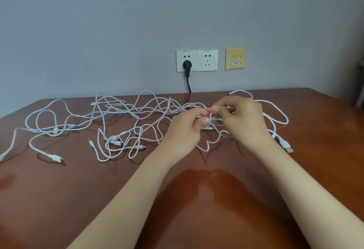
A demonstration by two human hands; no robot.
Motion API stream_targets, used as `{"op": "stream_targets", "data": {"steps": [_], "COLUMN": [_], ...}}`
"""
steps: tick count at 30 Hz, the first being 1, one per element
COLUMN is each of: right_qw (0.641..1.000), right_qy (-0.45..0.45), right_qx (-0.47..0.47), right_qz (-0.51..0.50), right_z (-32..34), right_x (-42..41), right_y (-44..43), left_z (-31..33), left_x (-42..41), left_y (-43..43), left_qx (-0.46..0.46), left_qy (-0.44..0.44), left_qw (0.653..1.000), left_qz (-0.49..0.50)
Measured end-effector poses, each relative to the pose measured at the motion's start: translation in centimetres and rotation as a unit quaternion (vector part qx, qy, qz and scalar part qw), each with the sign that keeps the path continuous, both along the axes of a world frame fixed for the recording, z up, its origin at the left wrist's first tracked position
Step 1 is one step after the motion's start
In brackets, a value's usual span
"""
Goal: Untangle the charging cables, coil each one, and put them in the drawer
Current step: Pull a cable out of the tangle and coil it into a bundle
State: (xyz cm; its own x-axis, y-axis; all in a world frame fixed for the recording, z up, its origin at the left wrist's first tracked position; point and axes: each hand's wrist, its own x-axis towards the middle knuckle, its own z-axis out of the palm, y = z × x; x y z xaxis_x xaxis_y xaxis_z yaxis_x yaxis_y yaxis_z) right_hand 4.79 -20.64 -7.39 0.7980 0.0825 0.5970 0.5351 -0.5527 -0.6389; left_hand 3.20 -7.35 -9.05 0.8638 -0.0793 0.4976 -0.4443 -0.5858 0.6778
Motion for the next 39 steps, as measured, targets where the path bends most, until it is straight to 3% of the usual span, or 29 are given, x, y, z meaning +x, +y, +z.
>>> {"op": "stream_targets", "data": {"steps": [5, 9, 12, 14, 18, 23, 26, 29, 32, 36, 38, 39], "right_qw": [0.995, 0.975, 0.926, 0.911, 0.884, 0.805, 0.791, 0.799, 0.83, 0.925, 0.981, 0.992], "right_qy": [0.058, 0.165, 0.291, 0.33, 0.373, 0.426, 0.423, 0.376, 0.322, 0.172, 0.046, -0.009], "right_qx": [0.085, 0.143, 0.209, 0.211, 0.231, 0.355, 0.392, 0.412, 0.4, 0.31, 0.181, 0.122], "right_qz": [0.001, 0.045, 0.12, 0.129, 0.159, 0.21, 0.204, 0.226, 0.219, 0.134, 0.057, 0.033], "right_z": [0.3, 0.5, 1.0, 1.2, 1.1, 0.8, 0.4, 0.0, -0.5, -1.4, -1.8, -2.0], "right_x": [0.0, 0.0, 0.0, 0.1, 0.0, 0.2, 0.4, 0.5, 0.0, -0.4, -0.6, -0.7], "right_y": [-0.2, -0.7, -1.3, -1.6, -1.9, -1.4, -0.7, 0.1, 1.2, 2.5, 2.7, 2.8], "left_z": [0.0, 0.3, 0.2, 0.1, 0.1, 0.1, 0.4, 0.7, 1.1, 1.4, 1.5, 1.5], "left_x": [-0.5, -1.0, -1.3, -1.2, -1.1, -1.0, -1.0, -0.8, -0.2, 0.1, 0.2, 0.3], "left_y": [0.0, 0.1, -0.2, -0.4, -0.5, -0.4, -0.7, -0.9, -0.8, -0.3, -0.1, -0.1], "left_qx": [-0.024, -0.02, -0.044, -0.078, -0.133, -0.17, -0.256, -0.369, -0.489, -0.593, -0.599, -0.601], "left_qy": [0.017, 0.013, 0.002, 0.001, 0.011, 0.015, 0.035, 0.087, 0.158, 0.227, 0.236, 0.237], "left_qw": [0.999, 0.998, 0.996, 0.992, 0.982, 0.978, 0.96, 0.923, 0.856, 0.771, 0.764, 0.762], "left_qz": [-0.025, -0.051, -0.08, -0.1, -0.131, -0.122, -0.106, -0.07, -0.055, -0.058, -0.045, -0.037]}}
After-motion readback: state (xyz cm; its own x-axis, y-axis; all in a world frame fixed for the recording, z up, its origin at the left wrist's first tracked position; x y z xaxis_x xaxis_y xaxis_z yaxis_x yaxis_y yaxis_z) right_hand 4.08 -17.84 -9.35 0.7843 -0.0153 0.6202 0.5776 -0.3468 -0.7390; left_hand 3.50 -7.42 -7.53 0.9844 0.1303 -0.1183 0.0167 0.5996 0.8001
